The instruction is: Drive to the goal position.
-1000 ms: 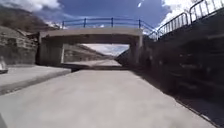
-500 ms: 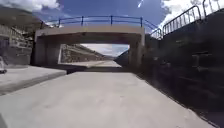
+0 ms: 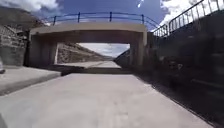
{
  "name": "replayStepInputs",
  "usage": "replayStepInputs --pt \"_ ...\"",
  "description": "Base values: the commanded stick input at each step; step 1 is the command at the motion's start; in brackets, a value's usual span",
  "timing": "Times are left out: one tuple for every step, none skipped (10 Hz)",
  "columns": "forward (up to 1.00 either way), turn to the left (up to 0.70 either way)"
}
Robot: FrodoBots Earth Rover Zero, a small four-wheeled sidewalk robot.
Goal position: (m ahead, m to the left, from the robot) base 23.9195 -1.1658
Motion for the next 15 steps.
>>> replayStepInputs --pt "1.00 0.00" --pt "1.00 0.00" --pt "1.00 0.00" --pt "1.00 0.00" --pt "1.00 0.00" --pt "1.00 0.00" --pt "1.00 0.00" --pt "1.00 0.00" --pt "1.00 0.00" --pt "1.00 0.00" --pt "1.00 0.00" --pt "1.00 0.00" --pt "1.00 0.00" --pt "1.00 0.00" --pt "1.00 0.00"
